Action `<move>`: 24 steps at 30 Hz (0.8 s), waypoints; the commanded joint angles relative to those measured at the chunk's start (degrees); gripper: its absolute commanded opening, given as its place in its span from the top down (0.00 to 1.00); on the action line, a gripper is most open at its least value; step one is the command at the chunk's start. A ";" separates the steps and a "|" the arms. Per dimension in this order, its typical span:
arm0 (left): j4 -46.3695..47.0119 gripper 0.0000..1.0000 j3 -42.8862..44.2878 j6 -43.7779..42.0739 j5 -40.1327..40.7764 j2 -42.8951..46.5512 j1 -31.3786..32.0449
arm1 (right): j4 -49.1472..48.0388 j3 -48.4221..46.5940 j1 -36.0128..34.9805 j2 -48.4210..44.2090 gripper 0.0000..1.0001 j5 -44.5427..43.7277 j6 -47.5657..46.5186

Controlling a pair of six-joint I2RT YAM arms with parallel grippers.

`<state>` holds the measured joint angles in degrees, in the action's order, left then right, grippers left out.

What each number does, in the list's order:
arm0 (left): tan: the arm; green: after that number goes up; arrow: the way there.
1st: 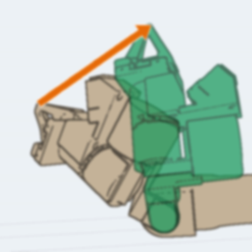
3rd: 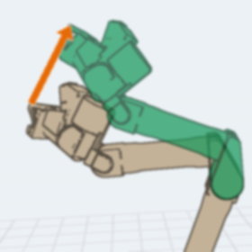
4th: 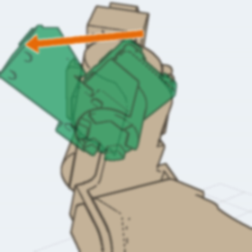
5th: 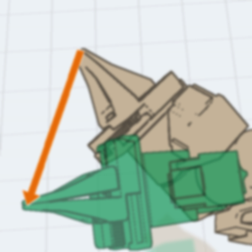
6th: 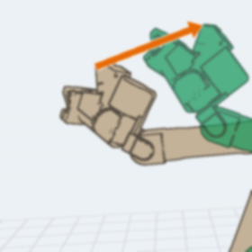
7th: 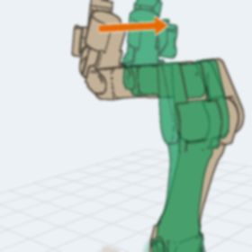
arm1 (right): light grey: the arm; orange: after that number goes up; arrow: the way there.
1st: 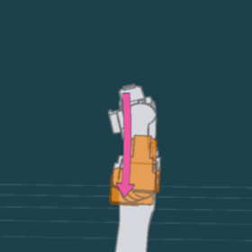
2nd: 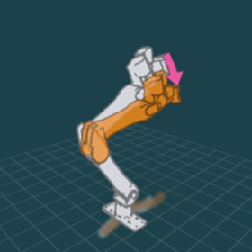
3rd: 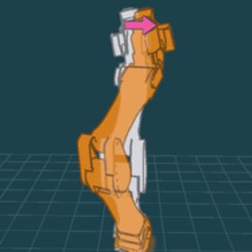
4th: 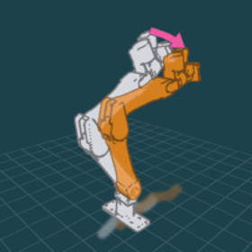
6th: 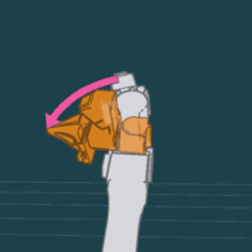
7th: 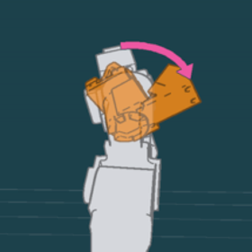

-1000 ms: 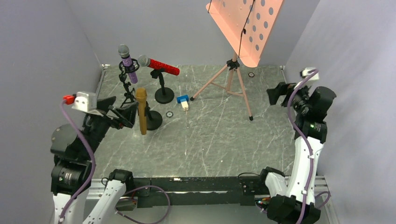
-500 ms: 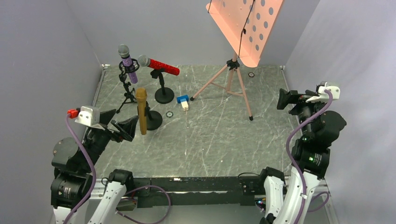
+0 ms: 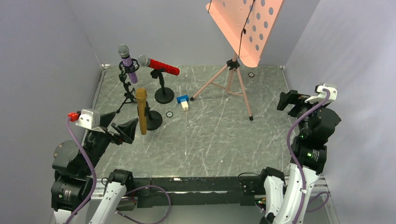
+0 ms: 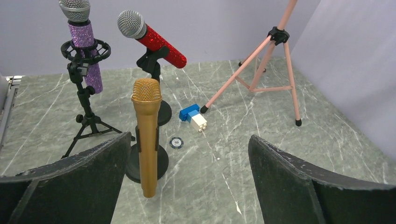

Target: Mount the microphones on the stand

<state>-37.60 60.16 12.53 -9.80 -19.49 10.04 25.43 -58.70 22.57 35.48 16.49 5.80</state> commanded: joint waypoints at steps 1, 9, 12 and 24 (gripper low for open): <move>2.01 0.01 -1.62 -1.19 0.48 -0.04 -0.29 | -0.03 -0.51 0.04 -0.27 0.00 -5.94 1.50; 5.76 0.01 -5.29 -1.86 1.46 0.91 -0.29 | 0.22 0.50 0.06 -0.92 0.00 -8.86 1.40; 5.72 0.01 -6.66 -2.01 2.05 2.15 -0.29 | -0.23 1.71 0.06 -0.98 0.00 -7.47 1.77; 6.88 0.01 -9.66 -1.42 2.43 4.39 -0.29 | -0.46 1.82 0.09 0.75 0.00 -2.90 2.64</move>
<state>-33.15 50.98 11.44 -8.62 -16.23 10.04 25.85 -56.49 22.57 36.07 11.90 7.03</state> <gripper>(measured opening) 0.993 0.995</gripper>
